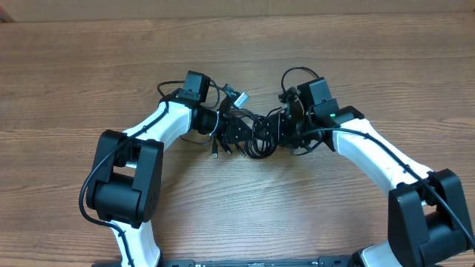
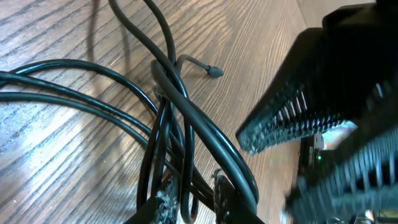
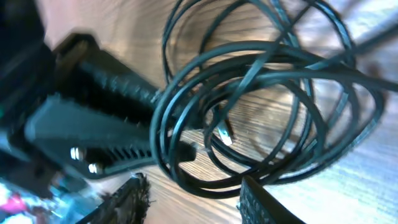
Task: Untangle cables
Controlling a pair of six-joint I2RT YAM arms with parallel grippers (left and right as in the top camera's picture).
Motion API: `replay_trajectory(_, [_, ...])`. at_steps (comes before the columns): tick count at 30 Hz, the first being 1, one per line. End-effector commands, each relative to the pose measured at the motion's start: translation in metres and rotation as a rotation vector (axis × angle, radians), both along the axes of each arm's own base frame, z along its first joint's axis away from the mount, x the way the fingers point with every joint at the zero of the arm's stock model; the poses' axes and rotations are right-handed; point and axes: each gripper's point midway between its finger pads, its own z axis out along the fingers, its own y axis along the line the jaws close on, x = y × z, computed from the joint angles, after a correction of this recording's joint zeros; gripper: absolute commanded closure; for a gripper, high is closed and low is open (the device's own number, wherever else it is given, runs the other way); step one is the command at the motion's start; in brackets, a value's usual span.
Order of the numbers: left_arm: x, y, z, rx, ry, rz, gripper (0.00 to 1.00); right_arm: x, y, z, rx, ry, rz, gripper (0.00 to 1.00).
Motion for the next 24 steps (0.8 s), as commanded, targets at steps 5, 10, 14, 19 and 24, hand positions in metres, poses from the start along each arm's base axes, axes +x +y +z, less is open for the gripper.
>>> replay_trajectory(5, [0.0,-0.002,-0.004,-0.006,0.088,0.046,0.79,0.001,-0.001,0.0,-0.055,-0.178,0.161,0.41])
replay_trajectory(10, [0.002,-0.003,-0.003,-0.004,0.148,0.091,0.78,0.003,-0.008,0.016,0.022,-0.265,0.258,0.58])
replay_trajectory(14, [0.003,-0.003,-0.003,-0.003,0.169,0.103,0.77,-0.017,-0.002,0.007,0.058,-0.341,0.406,0.51])
replay_trajectory(19, [0.005,-0.004,-0.002,-0.006,0.179,0.117,0.75,-0.033,0.011,-0.011,0.152,-0.425,0.456,0.49])
replay_trajectory(24, [0.005,-0.004,-0.002,-0.005,0.19,0.124,0.75,-0.031,0.018,-0.013,0.187,-0.548,0.475,0.5])
